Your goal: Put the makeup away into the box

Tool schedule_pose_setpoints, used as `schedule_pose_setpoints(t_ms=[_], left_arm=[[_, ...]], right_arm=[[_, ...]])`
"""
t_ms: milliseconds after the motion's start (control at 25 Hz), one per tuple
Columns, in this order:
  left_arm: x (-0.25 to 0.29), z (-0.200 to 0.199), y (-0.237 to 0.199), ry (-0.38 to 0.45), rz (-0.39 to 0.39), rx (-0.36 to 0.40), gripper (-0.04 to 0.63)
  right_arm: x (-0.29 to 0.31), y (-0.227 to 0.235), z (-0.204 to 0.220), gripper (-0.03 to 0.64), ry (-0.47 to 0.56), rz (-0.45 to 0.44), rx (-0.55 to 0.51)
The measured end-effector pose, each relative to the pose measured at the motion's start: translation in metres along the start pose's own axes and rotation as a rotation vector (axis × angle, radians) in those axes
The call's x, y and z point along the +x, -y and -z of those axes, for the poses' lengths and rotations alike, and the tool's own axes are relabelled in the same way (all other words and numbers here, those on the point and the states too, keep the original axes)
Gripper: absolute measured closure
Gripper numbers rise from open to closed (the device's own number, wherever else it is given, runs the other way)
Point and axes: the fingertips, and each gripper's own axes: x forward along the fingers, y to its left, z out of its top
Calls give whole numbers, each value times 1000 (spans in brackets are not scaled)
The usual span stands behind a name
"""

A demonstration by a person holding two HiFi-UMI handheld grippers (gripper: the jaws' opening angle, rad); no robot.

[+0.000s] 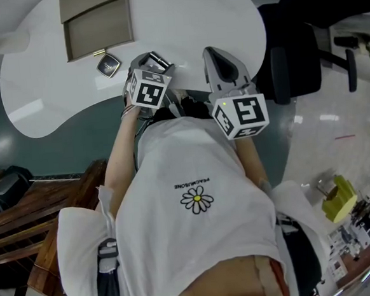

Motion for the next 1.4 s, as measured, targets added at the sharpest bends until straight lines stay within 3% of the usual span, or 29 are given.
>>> schedule_pose_setpoints(t_ms=[200, 280, 440, 640, 800, 1040, 1400], left_arm=[[-21, -40, -7, 126, -60, -22, 242], [-38, -66, -16, 211, -72, -67, 242], [-87, -115, -31, 427, -14, -169, 242], [-146, -140, -57, 611, -65, -186, 242], [-163, -125, -80, 657, -60, -253, 242], [-193, -109, -116, 745, -120, -275, 242], [-203, -99, -143, 765, -178, -299, 242]], right_arm=[[9, 2, -17, 586, 36, -35, -36], [18, 0, -25, 586, 53, -47, -50], [37, -11, -45, 587, 84, -60, -79], [56, -34, -72, 586, 130, -56, -84], [76, -61, -74, 587, 126, -72, -85], [99, -93, -74, 586, 118, -88, -101], [107, -109, -71, 587, 99, -82, -126]])
